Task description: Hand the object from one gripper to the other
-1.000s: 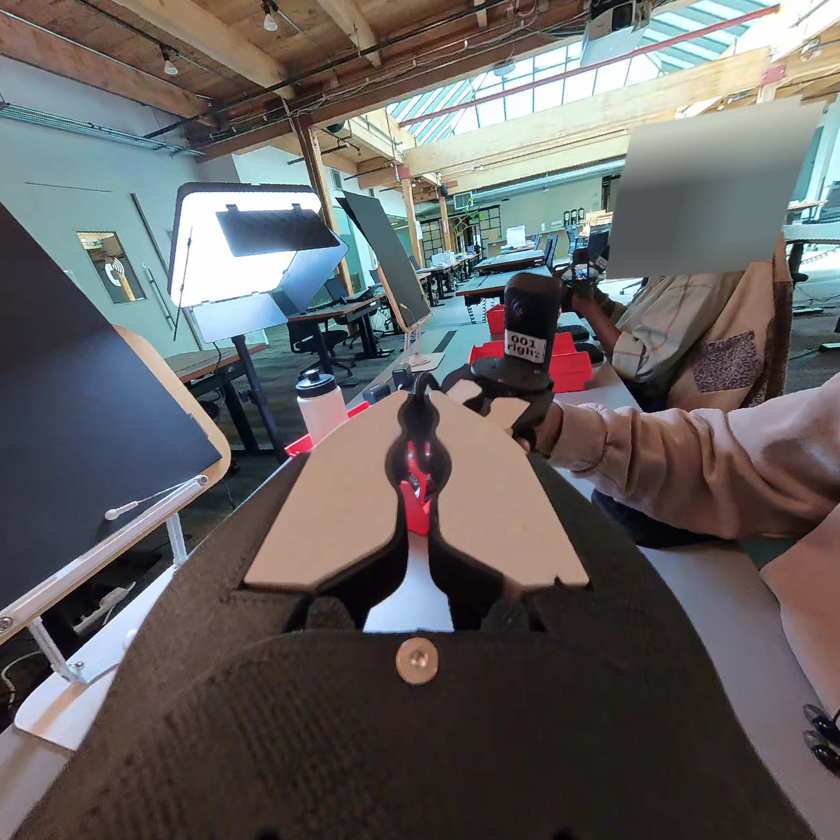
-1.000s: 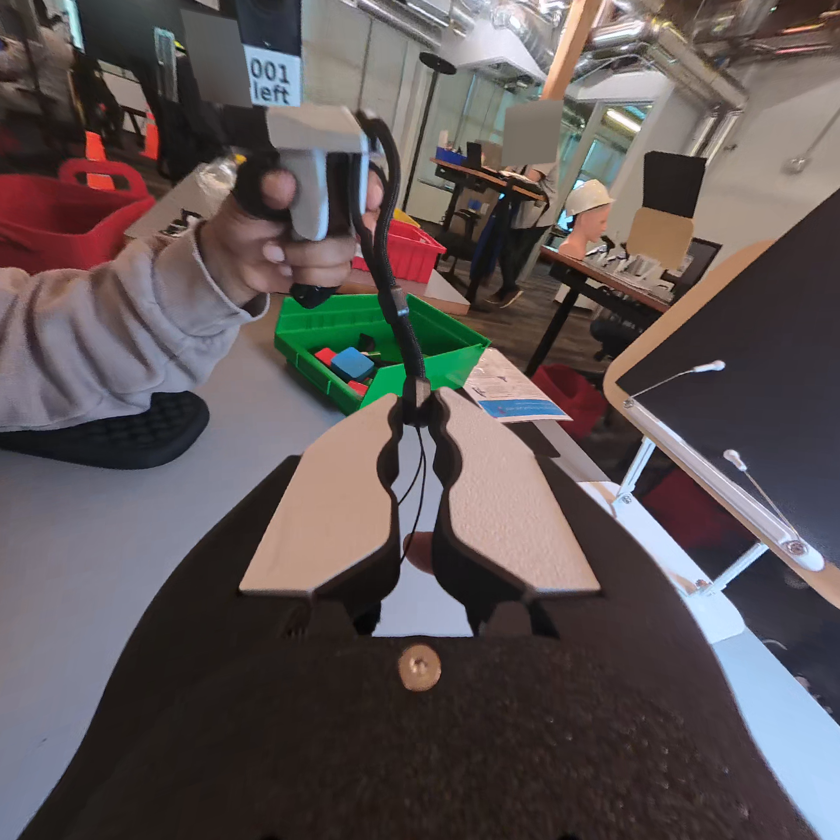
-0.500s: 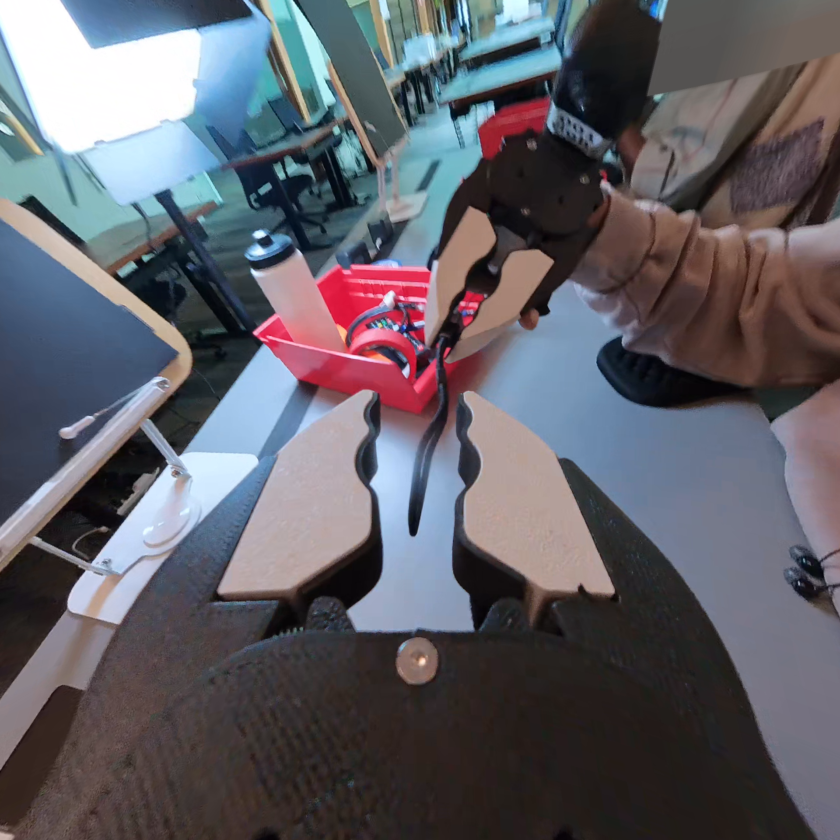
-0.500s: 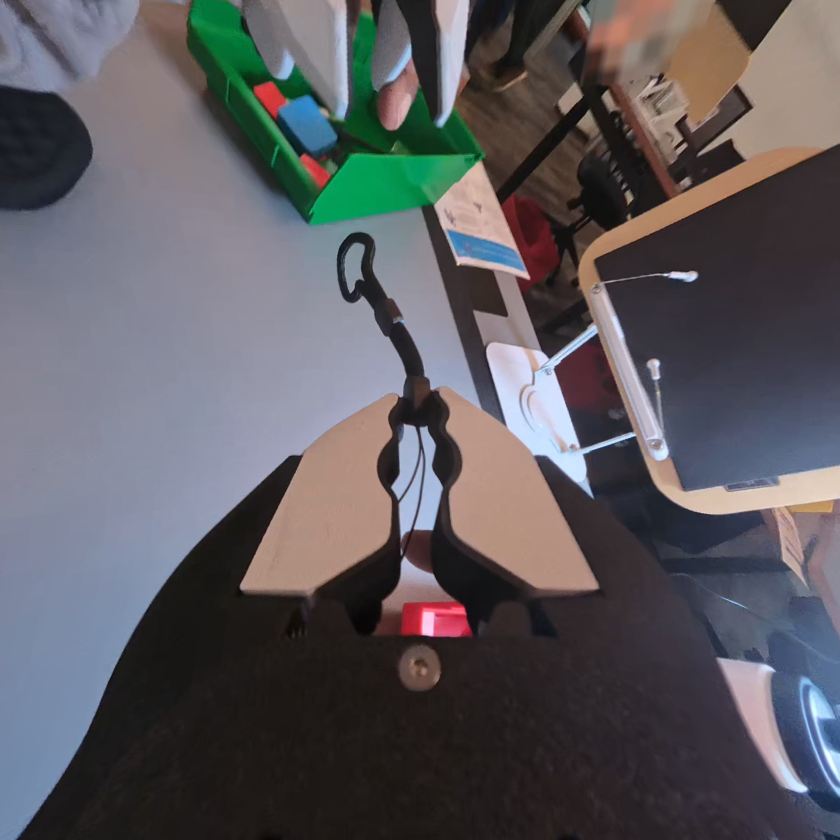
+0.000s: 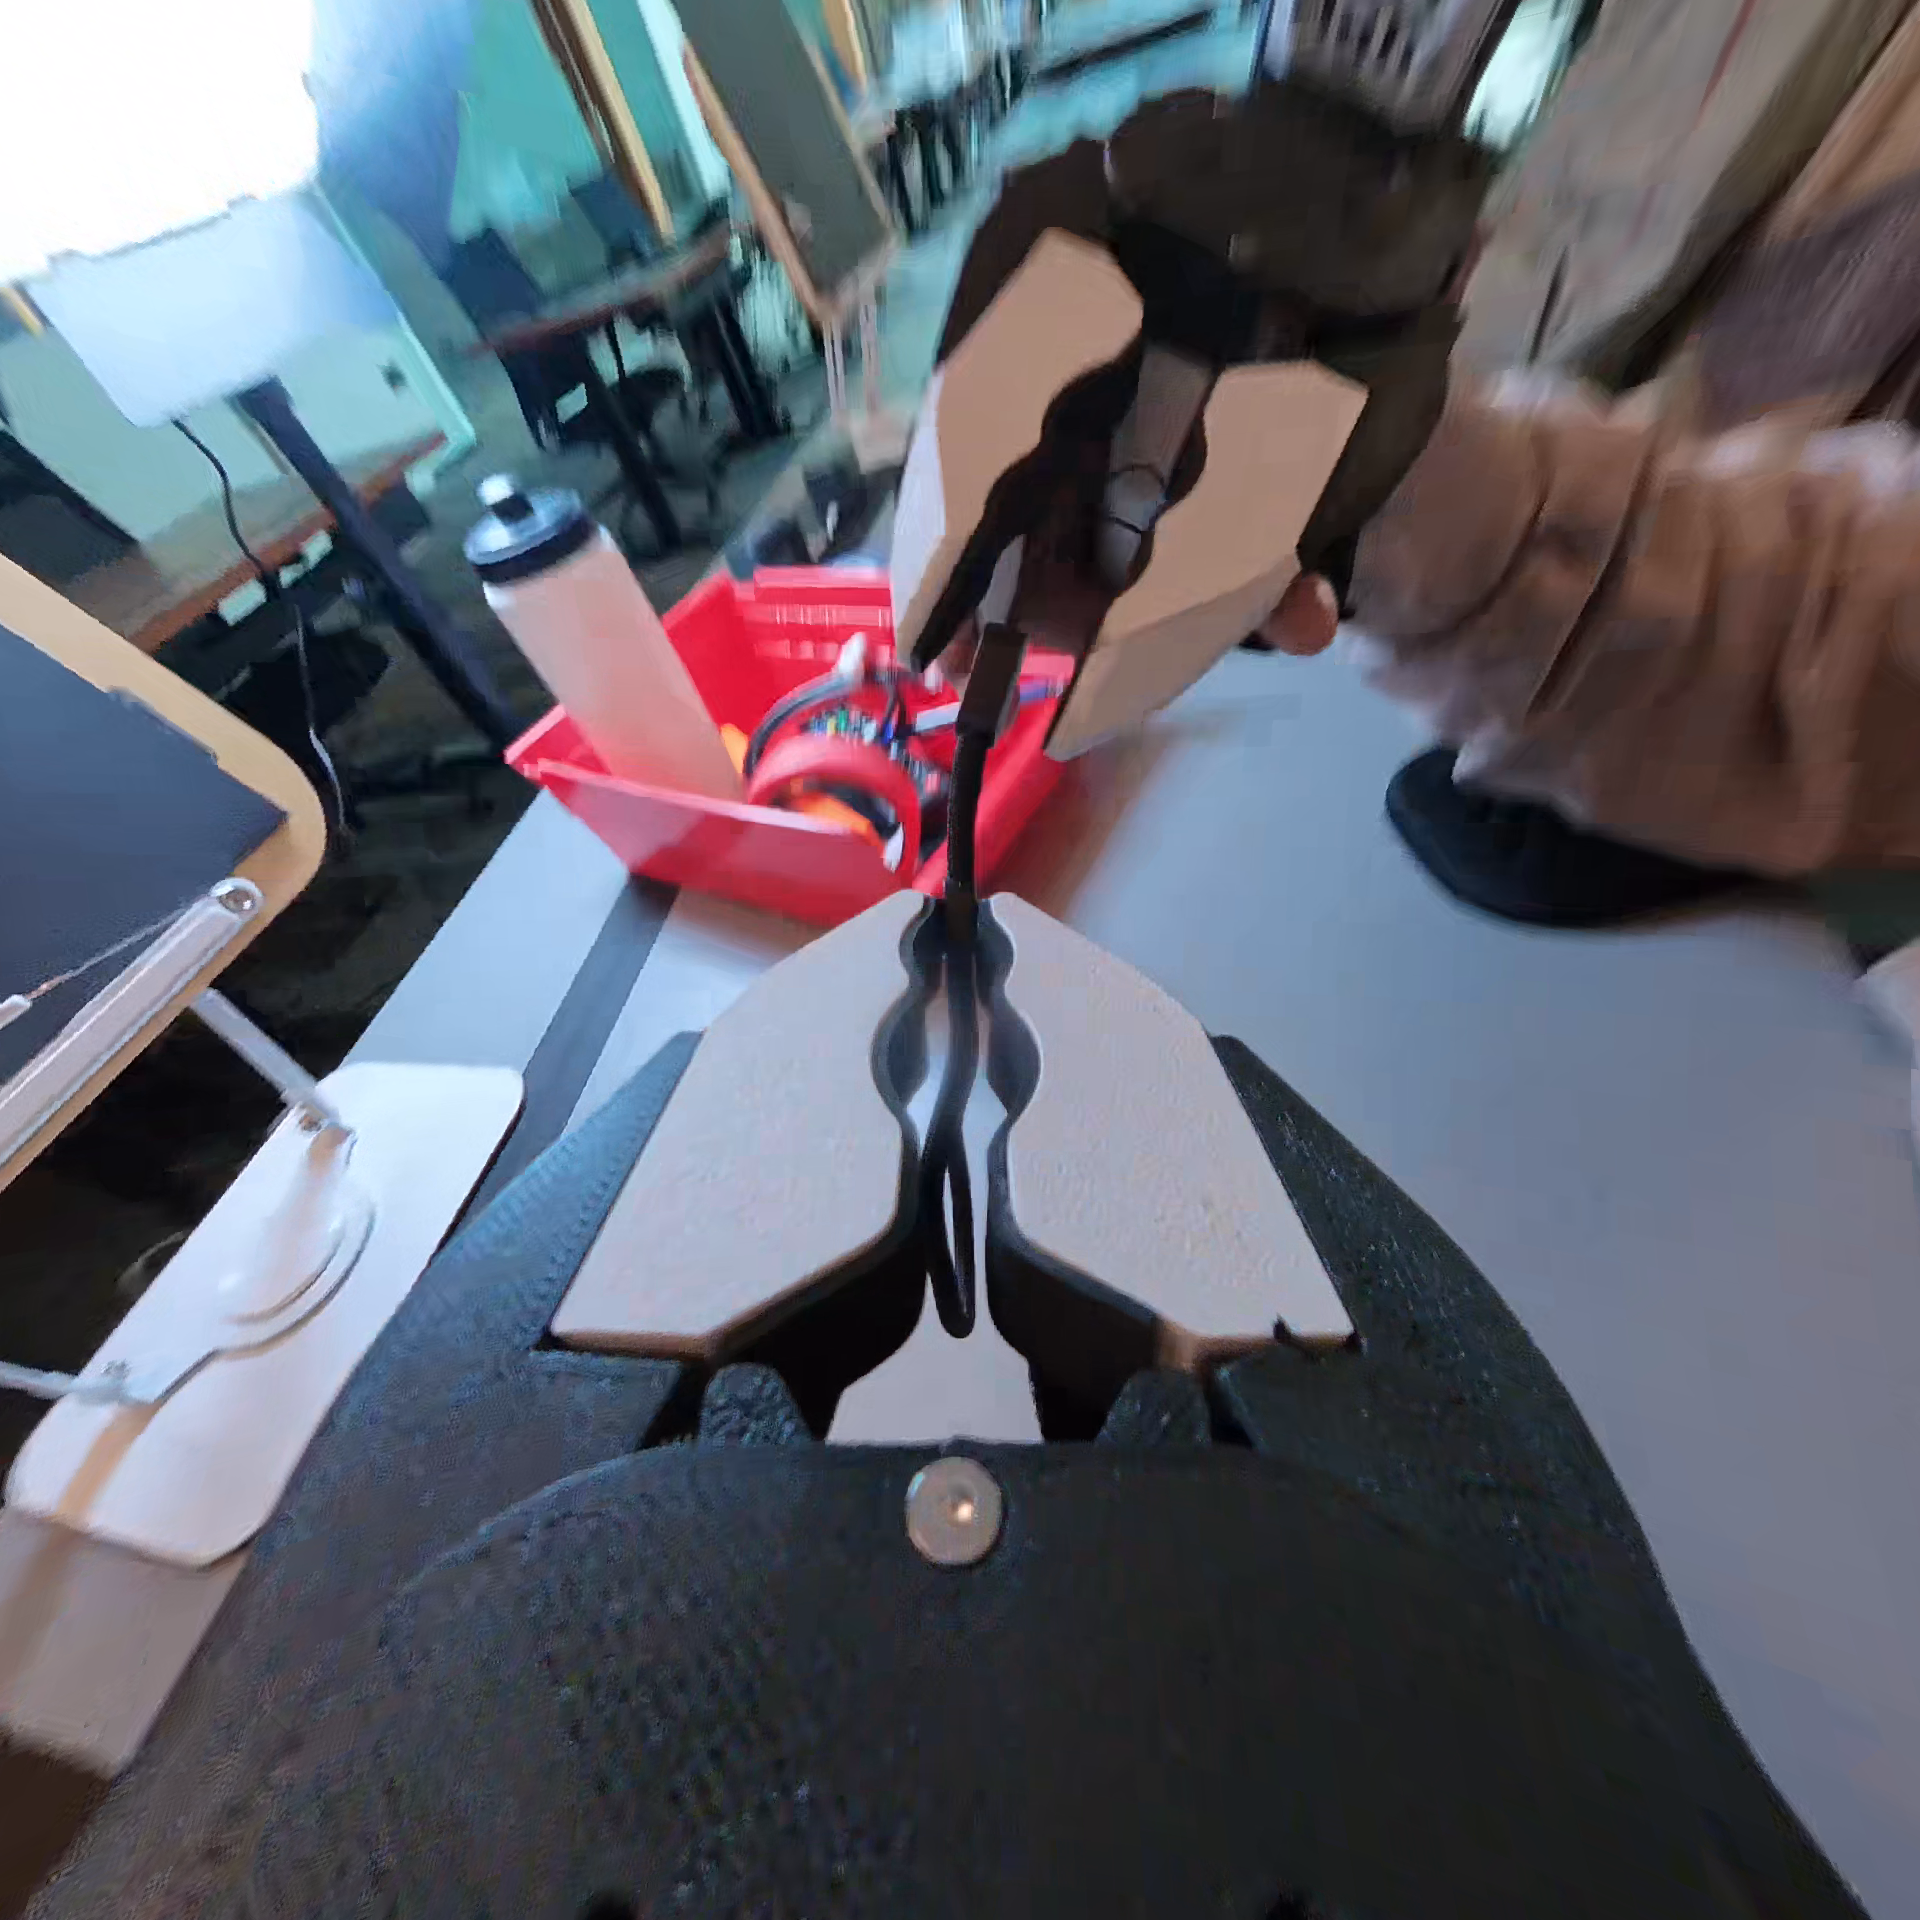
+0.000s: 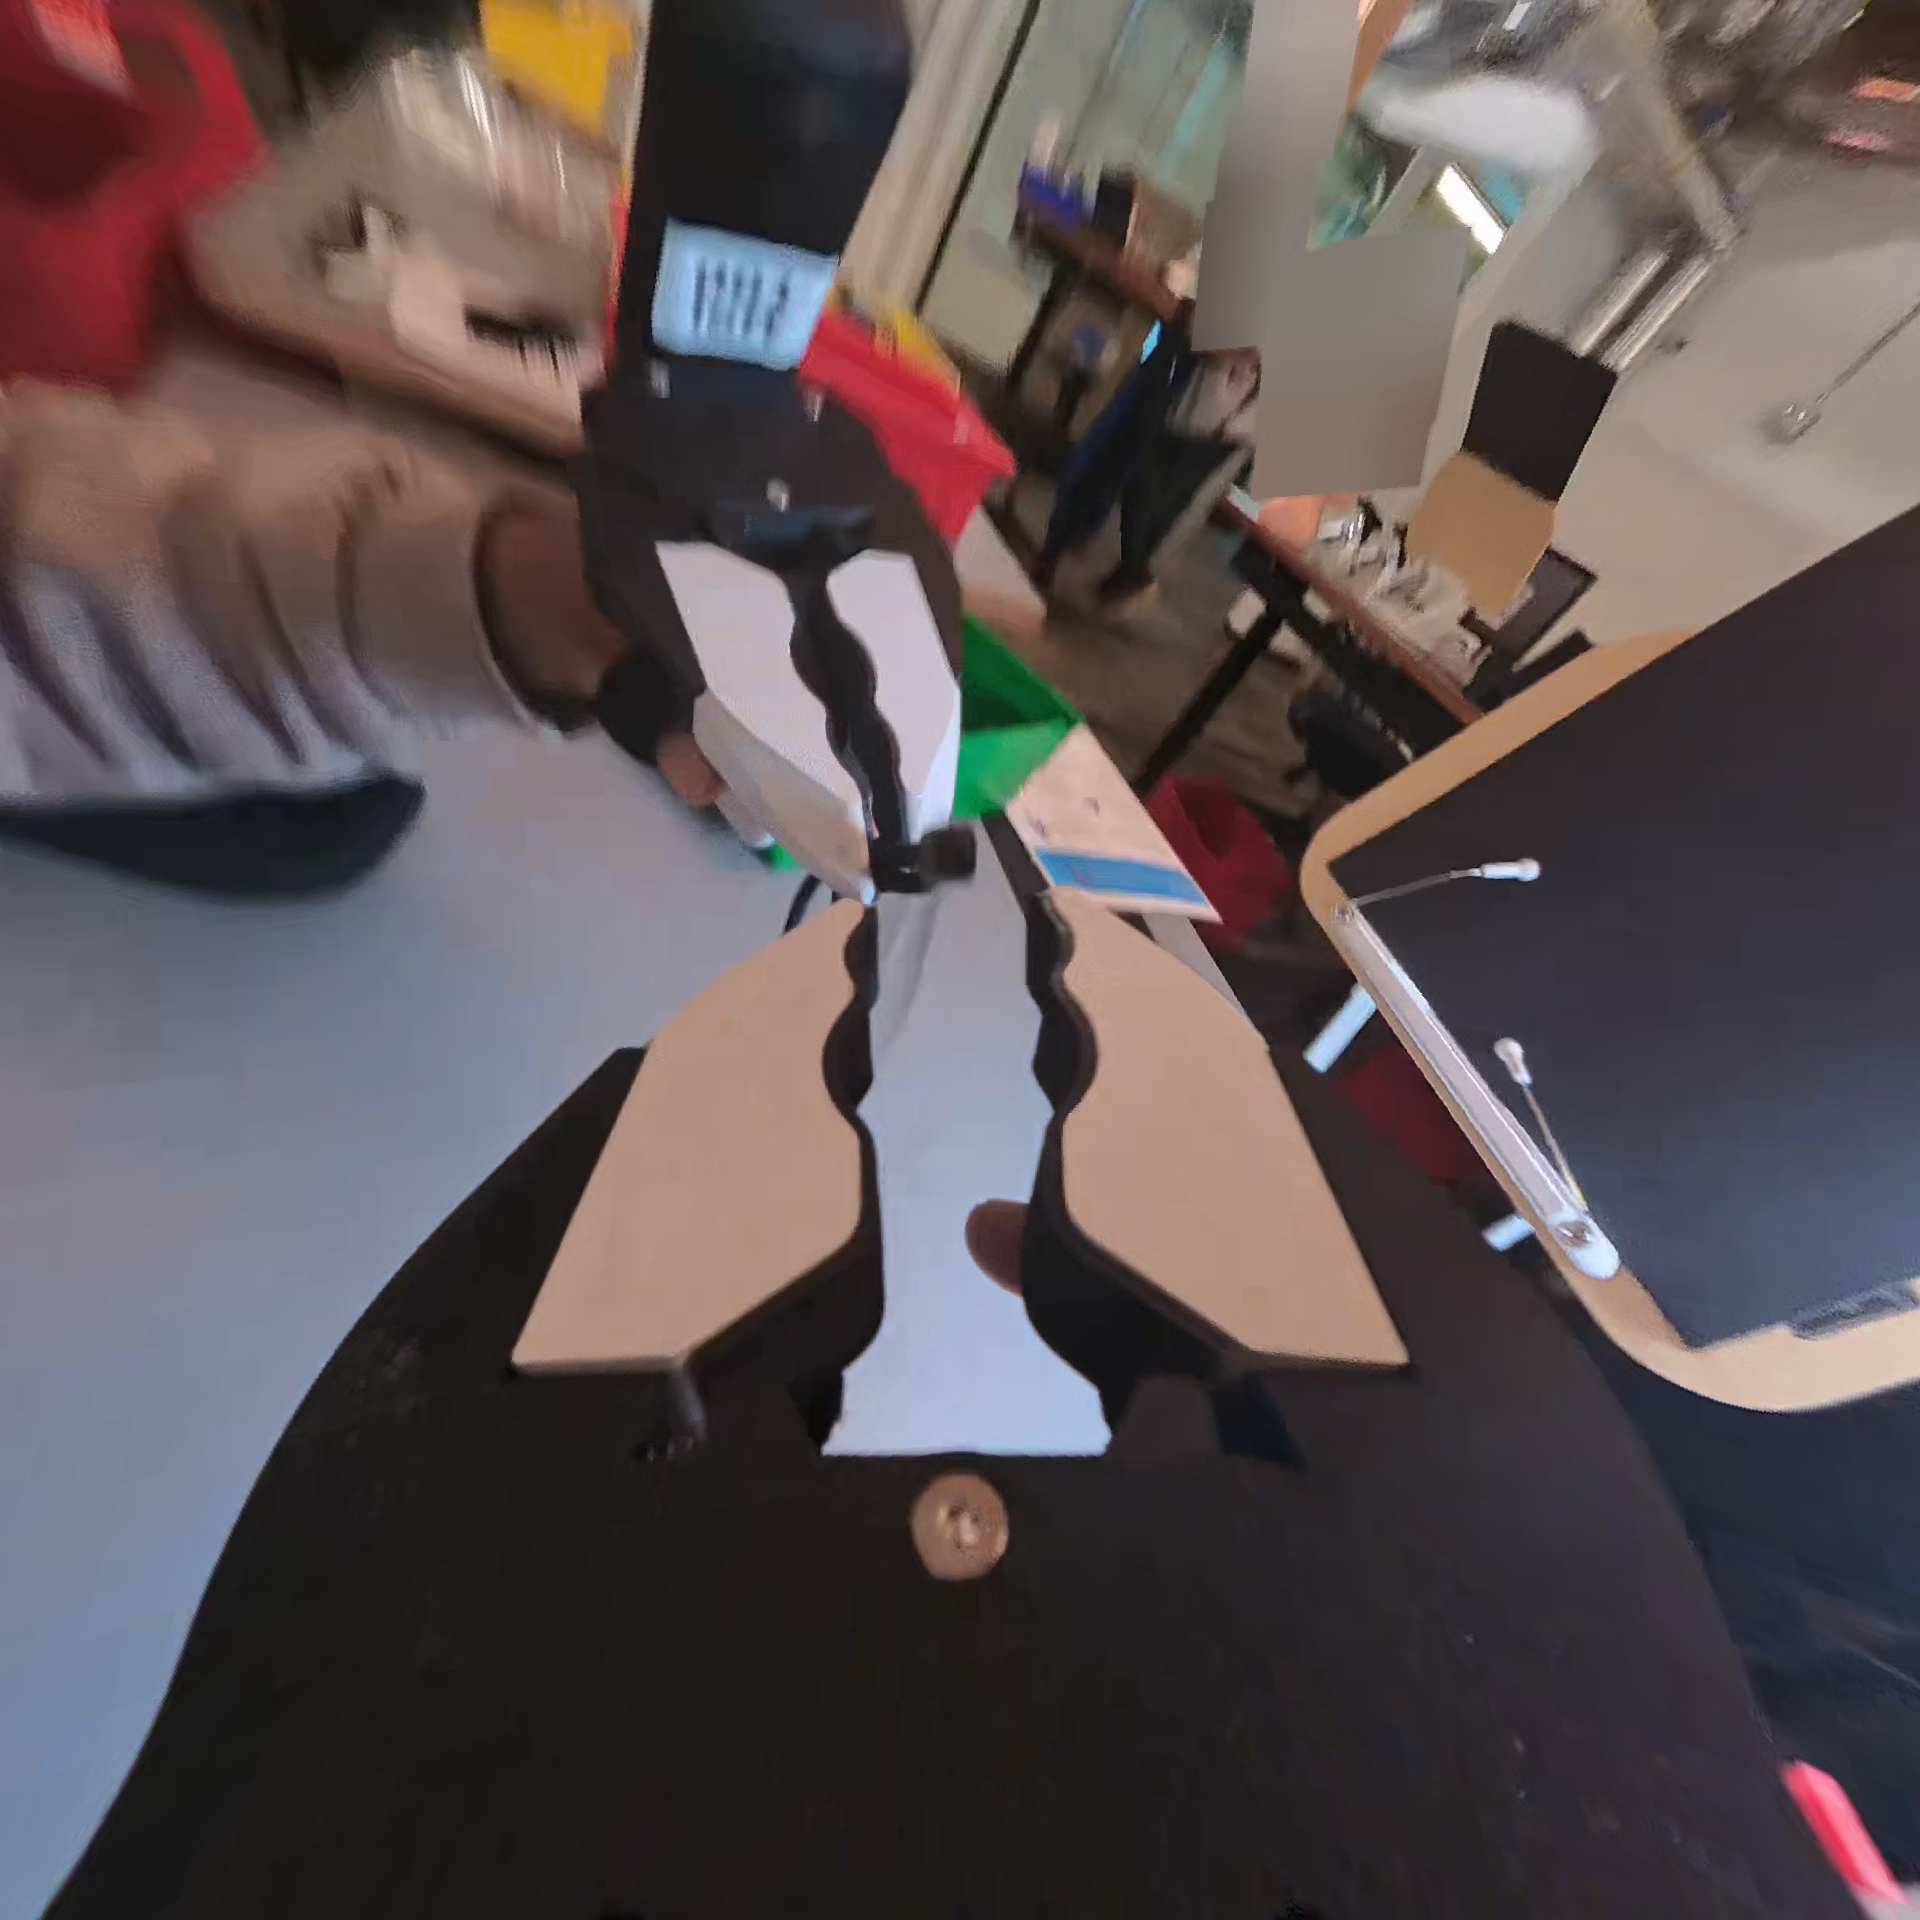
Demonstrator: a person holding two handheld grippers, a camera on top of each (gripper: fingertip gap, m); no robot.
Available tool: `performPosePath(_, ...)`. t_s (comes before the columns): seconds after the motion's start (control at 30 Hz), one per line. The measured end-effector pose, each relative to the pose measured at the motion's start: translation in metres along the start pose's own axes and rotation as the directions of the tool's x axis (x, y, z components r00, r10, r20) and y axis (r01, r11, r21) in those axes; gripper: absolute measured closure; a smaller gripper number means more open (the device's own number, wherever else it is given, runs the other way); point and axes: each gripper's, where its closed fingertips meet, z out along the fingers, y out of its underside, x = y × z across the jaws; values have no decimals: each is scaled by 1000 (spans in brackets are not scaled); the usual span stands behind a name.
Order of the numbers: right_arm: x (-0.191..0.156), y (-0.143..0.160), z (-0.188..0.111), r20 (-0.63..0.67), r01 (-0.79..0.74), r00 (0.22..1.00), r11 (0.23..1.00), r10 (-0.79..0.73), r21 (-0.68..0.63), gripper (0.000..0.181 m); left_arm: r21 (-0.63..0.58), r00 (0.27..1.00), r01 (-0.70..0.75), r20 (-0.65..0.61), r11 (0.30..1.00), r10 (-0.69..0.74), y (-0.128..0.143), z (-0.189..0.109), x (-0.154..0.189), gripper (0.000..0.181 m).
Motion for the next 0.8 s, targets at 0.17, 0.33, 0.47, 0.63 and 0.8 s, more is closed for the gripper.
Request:
performPosePath(0.17,9,-14,-1,108,-291,956,930,274,223,147,464,975,218,-143,858,-170,-59,-35,-4,175)
performPosePath(0.33,-26,-5,38,225,-363,921,911,319,196,136,613,944,328,-248,718,-220,-75,-43,1,175)
performPosePath(0.47,-27,-16,45,161,-346,936,901,312,261,149,643,955,297,-201,706,-219,-71,-35,2,175)
performPosePath(0.63,-16,-5,47,73,-330,944,920,322,212,178,669,966,245,-103,702,-238,-69,-33,-5,176)
performPosePath(0.8,-16,-6,39,76,-241,970,959,232,150,180,670,958,263,-94,694,-272,-65,-38,-16,176)
